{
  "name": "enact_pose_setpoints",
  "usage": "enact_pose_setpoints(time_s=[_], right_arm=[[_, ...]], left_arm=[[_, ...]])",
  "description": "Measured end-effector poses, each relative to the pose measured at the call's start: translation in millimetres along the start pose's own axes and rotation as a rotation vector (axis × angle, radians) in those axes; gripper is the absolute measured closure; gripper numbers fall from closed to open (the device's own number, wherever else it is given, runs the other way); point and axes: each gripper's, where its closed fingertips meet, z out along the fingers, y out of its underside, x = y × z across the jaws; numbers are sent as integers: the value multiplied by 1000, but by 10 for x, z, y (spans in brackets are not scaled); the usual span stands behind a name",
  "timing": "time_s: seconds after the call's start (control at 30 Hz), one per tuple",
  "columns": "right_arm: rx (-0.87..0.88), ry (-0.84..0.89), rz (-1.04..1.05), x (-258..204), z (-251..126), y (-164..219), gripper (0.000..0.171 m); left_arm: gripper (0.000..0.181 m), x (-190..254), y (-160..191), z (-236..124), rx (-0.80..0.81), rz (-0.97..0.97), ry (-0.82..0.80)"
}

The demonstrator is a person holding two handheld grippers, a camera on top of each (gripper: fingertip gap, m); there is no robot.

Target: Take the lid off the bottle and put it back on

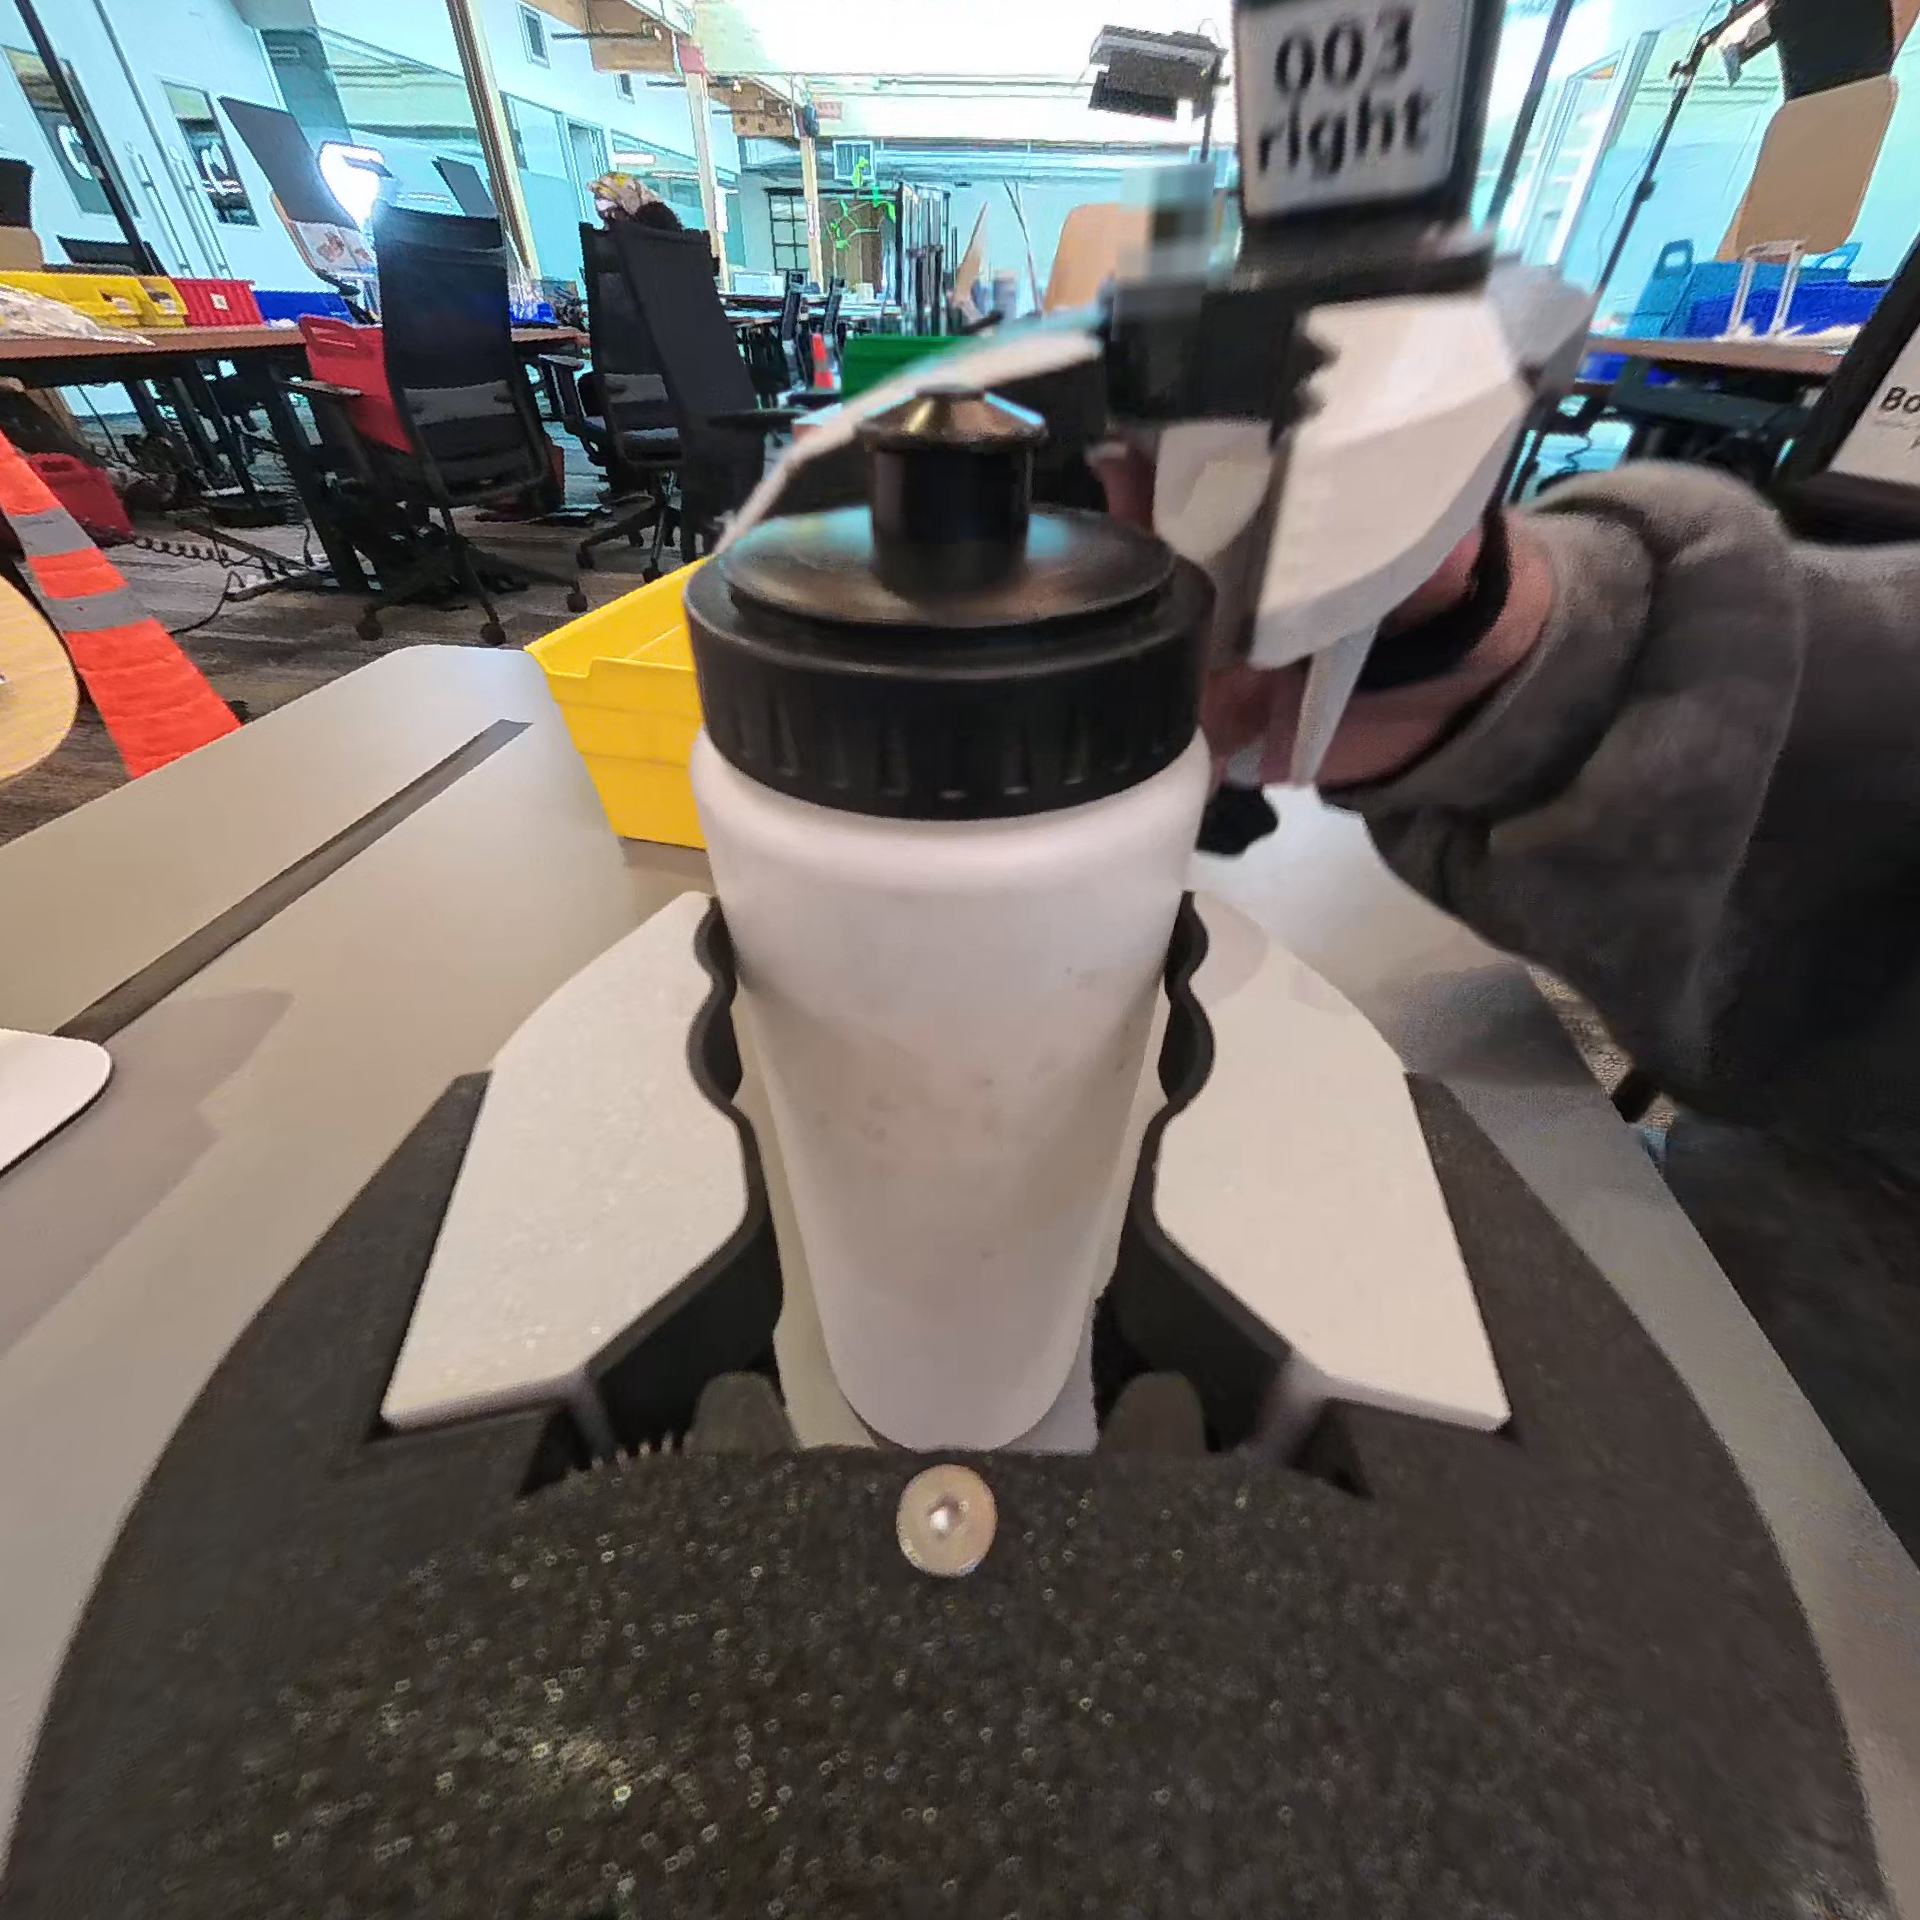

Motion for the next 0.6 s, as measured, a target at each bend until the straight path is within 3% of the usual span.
enact_pose_setpoints(time_s=[0.2,0.6], right_arm=[[80,-2,13,34,53,55,99],[131,357,73,147,-42,83,100]], left_arm=[[102,-38,-1,13,-8,-10,-47],[104,-82,27,73,-60,4,-166]])
